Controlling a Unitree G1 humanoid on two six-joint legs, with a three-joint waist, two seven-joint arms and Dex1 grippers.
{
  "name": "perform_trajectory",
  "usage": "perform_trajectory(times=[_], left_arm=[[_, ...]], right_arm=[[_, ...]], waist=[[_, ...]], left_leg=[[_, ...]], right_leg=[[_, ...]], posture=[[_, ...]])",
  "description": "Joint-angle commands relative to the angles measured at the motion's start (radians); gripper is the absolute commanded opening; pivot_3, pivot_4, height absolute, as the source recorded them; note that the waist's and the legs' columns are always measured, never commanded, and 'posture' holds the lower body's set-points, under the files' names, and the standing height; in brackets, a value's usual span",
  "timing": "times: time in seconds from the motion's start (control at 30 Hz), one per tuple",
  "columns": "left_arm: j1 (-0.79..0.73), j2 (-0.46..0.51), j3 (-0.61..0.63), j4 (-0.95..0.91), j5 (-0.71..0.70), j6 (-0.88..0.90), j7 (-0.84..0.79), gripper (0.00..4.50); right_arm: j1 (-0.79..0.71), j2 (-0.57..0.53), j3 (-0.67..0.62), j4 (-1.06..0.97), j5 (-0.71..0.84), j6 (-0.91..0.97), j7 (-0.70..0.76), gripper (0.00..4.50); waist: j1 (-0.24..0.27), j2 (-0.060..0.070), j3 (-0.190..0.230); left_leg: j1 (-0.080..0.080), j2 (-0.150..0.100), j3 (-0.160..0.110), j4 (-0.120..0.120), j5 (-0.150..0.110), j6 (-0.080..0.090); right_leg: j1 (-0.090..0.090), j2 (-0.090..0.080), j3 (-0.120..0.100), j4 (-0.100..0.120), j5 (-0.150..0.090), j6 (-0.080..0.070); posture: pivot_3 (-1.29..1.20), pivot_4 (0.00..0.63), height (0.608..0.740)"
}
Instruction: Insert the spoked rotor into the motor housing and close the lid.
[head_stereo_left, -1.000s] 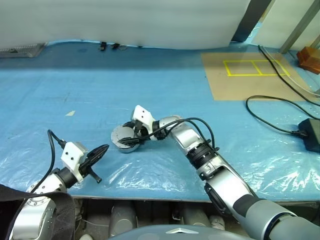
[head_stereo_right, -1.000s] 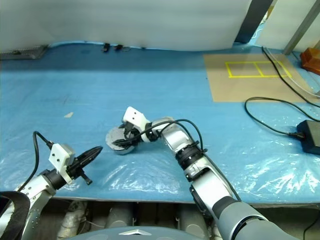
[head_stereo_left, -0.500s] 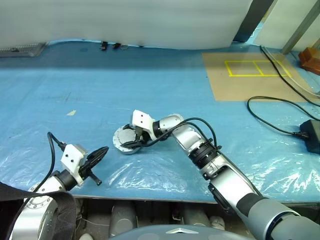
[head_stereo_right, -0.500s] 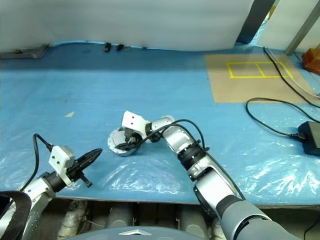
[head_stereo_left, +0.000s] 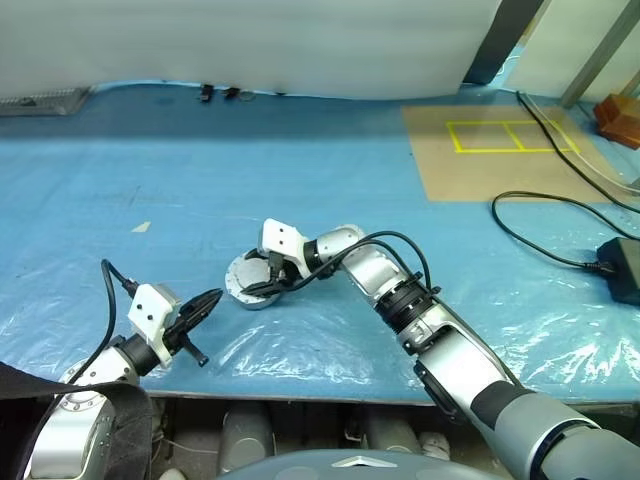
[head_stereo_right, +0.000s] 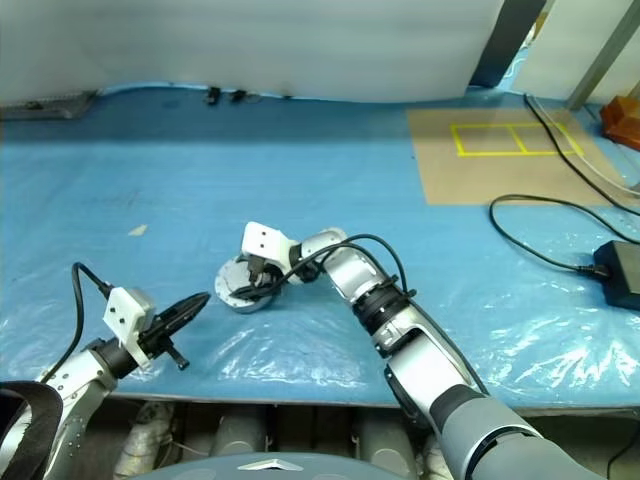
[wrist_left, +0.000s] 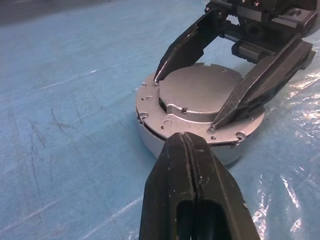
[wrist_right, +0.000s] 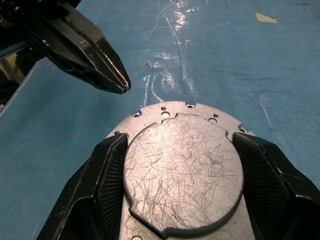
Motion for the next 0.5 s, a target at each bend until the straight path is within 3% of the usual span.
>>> perform_trajectory(times=[0.03, 0.5], left_arm=[[0.002, 0.001, 0.001, -0.032, 0.002, -0.010, 0.005, 0.00], [-0.025, 0.007, -0.014, -0.031, 0.012, -0.001, 0.009, 0.00]], right_arm=[[0.026, 0.014, -0.010, 0.022, 0.006, 0.050, -0.014, 2.97], [0.042, -0.035, 0.066, 0.081, -0.104, -0.071, -0.053, 2.97]], waist=[[0.000, 0.000, 0.000], [0.001, 0.001, -0.001]], left_leg=[[0.001, 0.000, 0.000, 0.000, 0.000, 0.000], [0.004, 0.000, 0.000, 0.000, 0.000, 0.000]], right_leg=[[0.000, 0.000, 0.000, 0.000, 0.000, 0.000], [0.003, 0.000, 0.000, 0.002, -0.003, 0.006]], posture=[[0.00, 0.150, 0.740], [0.00, 0.150, 0.740]])
